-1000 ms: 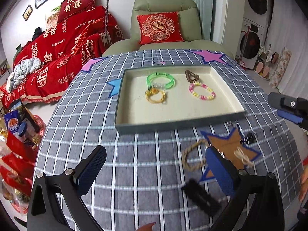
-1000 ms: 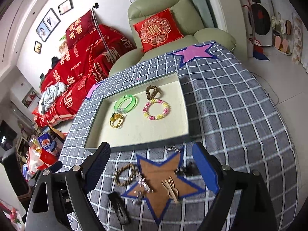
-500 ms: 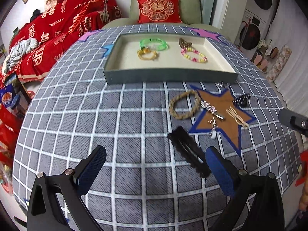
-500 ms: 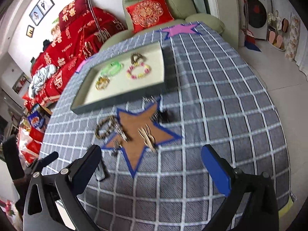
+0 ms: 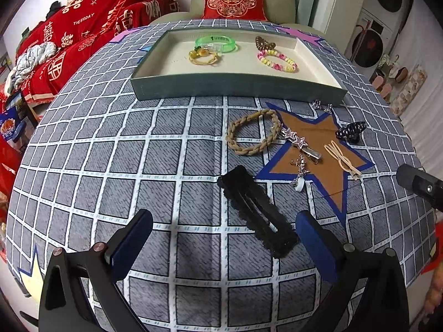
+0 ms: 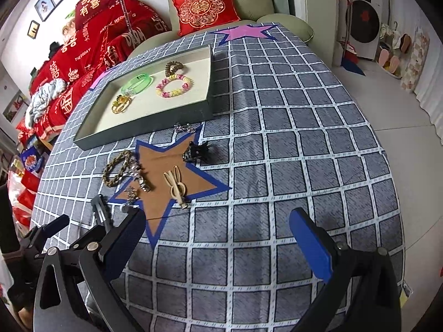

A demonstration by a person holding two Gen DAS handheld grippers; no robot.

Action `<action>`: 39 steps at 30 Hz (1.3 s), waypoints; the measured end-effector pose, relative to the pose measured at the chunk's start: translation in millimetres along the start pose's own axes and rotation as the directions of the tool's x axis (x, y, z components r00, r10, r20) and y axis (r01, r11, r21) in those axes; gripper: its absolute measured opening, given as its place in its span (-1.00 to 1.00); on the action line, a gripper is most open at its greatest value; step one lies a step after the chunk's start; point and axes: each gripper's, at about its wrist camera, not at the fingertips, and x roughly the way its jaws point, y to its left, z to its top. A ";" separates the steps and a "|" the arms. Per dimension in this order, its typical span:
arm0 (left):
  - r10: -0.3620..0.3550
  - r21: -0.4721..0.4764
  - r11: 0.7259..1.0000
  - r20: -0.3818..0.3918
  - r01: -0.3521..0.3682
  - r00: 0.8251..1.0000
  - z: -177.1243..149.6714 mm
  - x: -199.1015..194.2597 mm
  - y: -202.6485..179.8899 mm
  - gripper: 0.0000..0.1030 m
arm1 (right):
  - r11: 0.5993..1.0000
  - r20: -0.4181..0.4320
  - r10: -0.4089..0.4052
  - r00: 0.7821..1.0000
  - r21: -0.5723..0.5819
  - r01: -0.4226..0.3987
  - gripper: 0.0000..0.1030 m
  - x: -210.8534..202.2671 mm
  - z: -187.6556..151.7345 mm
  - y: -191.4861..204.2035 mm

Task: Organize jewelry
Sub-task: 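Withdraw both tools from the tray toward the black hair clips, then grasp the black rectangular hair clip with the left tool while the right tool grasps the black claw clip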

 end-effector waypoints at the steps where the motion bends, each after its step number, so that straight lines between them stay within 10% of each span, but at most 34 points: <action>1: 0.003 0.003 1.000 0.000 -0.003 1.000 0.2 1.1 -1.5 1.00 | 1.000 0.001 -0.006 1.000 0.001 0.006 1.00 1.4 0.5 -0.6; 21: 0.034 0.013 0.999 0.002 -0.034 0.999 1.0 17.4 -8.7 1.00 | 1.000 -0.024 -0.007 1.000 -0.007 0.007 0.89 61.4 33.1 17.4; 27: 0.028 0.020 0.999 0.018 -0.028 0.999 2.7 16.4 -11.4 0.95 | 0.997 -0.006 -0.063 0.998 -0.054 0.063 0.62 69.6 40.8 29.4; 33: 0.002 0.061 0.998 0.033 -0.004 0.999 1.0 10.3 -17.9 0.58 | 0.987 0.017 -0.120 0.993 -0.102 0.121 -0.29 68.2 39.6 38.0; 39: -0.004 0.064 0.998 0.040 0.001 0.999 -1.4 4.5 -15.1 0.17 | 0.994 0.017 -0.087 0.996 -0.069 0.088 -0.43 61.7 37.4 30.4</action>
